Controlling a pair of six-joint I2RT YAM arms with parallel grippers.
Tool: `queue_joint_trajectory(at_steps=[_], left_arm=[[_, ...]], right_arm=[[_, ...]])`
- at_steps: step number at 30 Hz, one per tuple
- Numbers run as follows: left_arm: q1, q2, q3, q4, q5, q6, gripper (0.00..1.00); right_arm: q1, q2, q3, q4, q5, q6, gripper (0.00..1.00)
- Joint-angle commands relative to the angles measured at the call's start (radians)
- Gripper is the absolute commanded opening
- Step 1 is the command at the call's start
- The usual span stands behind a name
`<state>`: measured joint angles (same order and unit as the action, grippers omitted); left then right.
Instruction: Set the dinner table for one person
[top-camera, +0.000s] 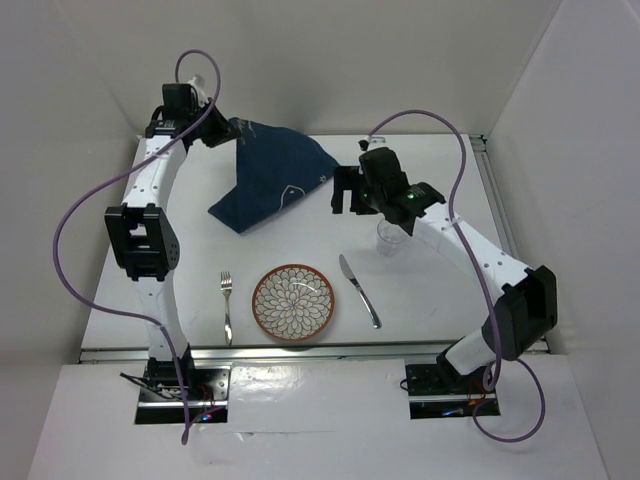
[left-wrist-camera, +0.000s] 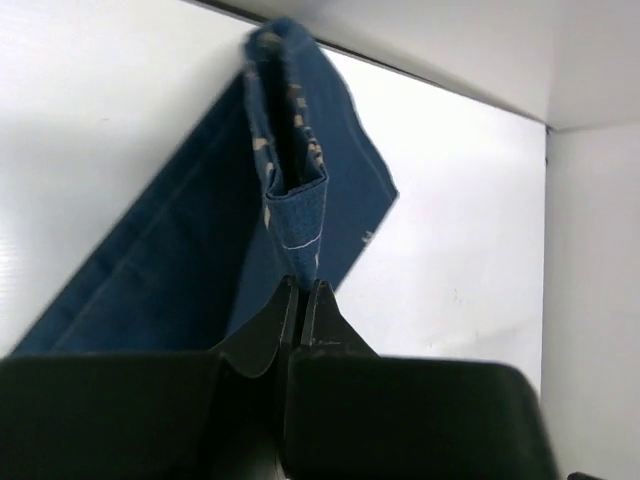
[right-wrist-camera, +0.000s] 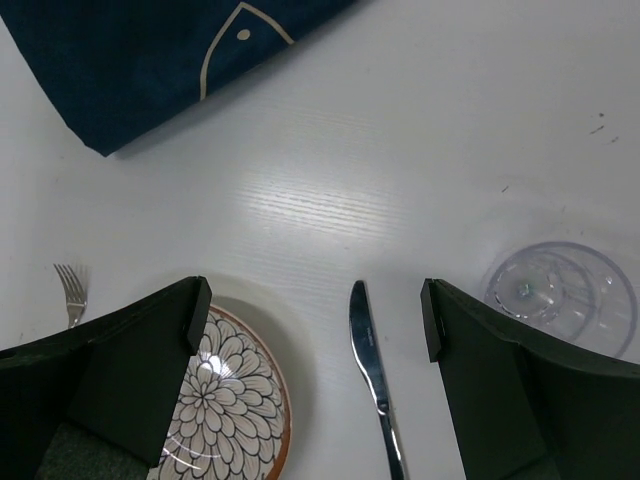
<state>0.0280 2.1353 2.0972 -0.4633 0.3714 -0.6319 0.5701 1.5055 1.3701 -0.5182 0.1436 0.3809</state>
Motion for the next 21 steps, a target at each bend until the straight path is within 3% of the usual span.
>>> queue_joint_trajectory(at_steps=[1, 8, 12, 15, 17, 19, 20, 21], left_arm=[[-0.042, -0.029, 0.056, 0.002, 0.081, 0.081, 0.0], [-0.172, -0.067, 0.11, -0.069, 0.184, 0.182, 0.0], [-0.328, -0.112, 0.047, -0.095, 0.205, 0.277, 0.0], [-0.381, -0.117, 0.032, -0.165, 0.226, 0.356, 0.0], [-0.381, -0.078, 0.096, -0.272, 0.161, 0.365, 0.36], [-0.334, -0.078, 0.109, -0.302, 0.161, 0.347, 0.56], [-0.311, -0.092, 0.1, -0.302, 0.161, 0.336, 0.77], [-0.289, -0.11, 0.086, -0.292, 0.14, 0.322, 0.8]], right_arm=[[0.01, -0.082, -0.032, 0.001, 0.033, 0.035, 1.0], [0.01, -0.159, -0.078, 0.03, 0.08, 0.084, 1.0], [0.01, -0.217, -0.14, 0.02, 0.111, 0.107, 1.0], [-0.001, -0.235, -0.195, 0.029, 0.111, 0.13, 1.0], [-0.01, -0.235, -0.215, 0.038, 0.081, 0.139, 1.0], [-0.01, -0.226, -0.227, 0.05, 0.053, 0.139, 1.0], [-0.019, -0.226, -0.227, 0.05, 0.042, 0.139, 1.0], [-0.019, -0.206, -0.227, 0.063, 0.031, 0.139, 1.0]])
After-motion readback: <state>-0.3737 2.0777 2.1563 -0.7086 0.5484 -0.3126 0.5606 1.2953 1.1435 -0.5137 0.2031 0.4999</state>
